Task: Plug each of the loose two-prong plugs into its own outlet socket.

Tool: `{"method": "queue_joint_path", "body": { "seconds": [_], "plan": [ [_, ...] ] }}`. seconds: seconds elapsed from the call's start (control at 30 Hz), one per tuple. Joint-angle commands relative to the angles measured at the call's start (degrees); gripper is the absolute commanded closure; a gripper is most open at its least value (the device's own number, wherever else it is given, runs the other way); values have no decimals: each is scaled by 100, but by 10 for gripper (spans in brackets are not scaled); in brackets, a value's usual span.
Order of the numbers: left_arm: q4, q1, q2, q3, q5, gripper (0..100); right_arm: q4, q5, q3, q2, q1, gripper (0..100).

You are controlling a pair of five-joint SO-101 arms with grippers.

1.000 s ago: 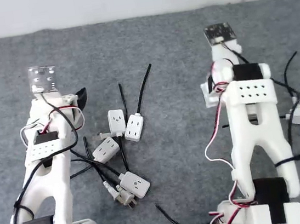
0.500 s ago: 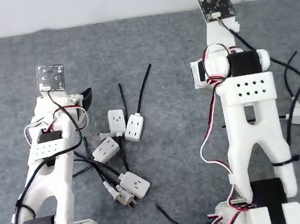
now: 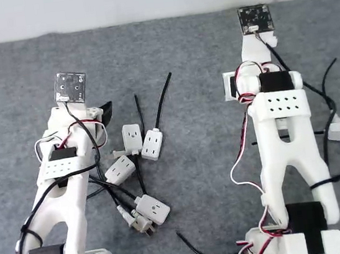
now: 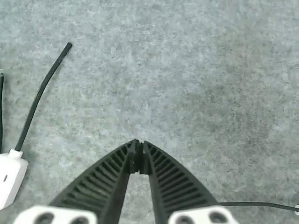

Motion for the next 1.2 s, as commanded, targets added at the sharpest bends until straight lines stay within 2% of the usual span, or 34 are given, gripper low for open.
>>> {"method": "queue_joint_path", "body": {
  "seconds": [0.0,0.2,0.43,0.5,0.63,0.8,0.97,1.07,1.17],
  "plan": [
    [35,-9,-105,-233,-88,795,-110,-79,-26,-189,22,987],
    [237,-9,-809,22,-62,986,-110,-35,-35,-198,22,957],
    [211,18,-1793,655,-62,982,-110,-35,-35,-207,40,662],
    [211,18,-2031,752,-62,982,-92,-35,-35,-242,40,616],
    [360,-9,-2804,919,-70,981,-57,-35,-53,-567,48,634],
    [1424,18,-4527,945,-88,981,303,-70,220,-1930,-154,656],
    [2391,105,-6532,1182,-79,981,4,18,1688,-3811,-664,656],
    [2734,281,-7640,1490,-97,981,-391,484,2778,-5121,-866,656],
    [2919,325,-8607,1736,-97,979,-716,642,3719,-6519,-945,656]
  ]
}}
